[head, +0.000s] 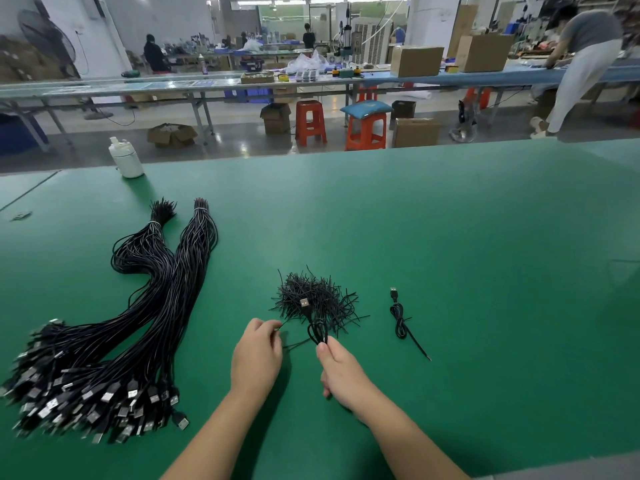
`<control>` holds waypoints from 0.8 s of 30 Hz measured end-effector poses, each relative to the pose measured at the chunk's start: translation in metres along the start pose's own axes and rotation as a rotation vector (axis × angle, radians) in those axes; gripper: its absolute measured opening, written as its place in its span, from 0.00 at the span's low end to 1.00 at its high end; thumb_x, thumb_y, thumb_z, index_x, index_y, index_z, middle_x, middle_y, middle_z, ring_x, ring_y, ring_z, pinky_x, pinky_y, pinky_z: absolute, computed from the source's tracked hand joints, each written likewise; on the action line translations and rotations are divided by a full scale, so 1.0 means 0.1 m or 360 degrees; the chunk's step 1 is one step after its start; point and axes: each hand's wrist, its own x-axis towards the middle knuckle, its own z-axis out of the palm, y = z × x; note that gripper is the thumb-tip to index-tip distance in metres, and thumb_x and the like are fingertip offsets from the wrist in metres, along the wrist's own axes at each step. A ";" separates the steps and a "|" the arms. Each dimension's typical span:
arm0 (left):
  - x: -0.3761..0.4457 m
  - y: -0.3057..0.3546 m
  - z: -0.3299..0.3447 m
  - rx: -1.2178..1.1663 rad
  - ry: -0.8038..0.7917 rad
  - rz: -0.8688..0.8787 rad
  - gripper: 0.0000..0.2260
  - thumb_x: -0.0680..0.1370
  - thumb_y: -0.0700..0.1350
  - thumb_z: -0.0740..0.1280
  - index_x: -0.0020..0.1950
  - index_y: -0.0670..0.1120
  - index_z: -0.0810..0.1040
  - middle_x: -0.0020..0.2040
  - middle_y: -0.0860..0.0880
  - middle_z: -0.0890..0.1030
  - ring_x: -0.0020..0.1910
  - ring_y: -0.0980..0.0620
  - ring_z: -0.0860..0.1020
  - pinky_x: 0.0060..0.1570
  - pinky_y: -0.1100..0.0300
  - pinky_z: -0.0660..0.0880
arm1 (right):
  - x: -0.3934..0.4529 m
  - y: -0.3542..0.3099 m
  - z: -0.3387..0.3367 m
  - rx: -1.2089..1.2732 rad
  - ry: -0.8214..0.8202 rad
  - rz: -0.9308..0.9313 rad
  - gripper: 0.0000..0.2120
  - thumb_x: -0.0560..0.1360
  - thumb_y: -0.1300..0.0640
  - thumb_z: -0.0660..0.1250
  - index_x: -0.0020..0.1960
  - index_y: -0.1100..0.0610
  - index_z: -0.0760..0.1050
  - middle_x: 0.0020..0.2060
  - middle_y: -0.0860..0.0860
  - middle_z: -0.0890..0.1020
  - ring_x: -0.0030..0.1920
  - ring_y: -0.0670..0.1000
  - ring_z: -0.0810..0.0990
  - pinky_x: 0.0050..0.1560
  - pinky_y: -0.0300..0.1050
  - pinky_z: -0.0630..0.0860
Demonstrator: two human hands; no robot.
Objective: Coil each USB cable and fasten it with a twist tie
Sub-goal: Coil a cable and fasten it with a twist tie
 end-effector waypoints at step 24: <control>-0.19 0.16 -0.22 0.0381 -0.0110 0.1546 0.12 0.69 0.33 0.61 0.47 0.46 0.78 0.64 0.47 0.79 0.70 0.49 0.73 0.69 0.52 0.67 | -0.01 -0.01 -0.02 0.0391 -0.0352 0.0104 0.11 0.85 0.53 0.54 0.47 0.56 0.67 0.25 0.46 0.62 0.22 0.46 0.60 0.26 0.43 0.70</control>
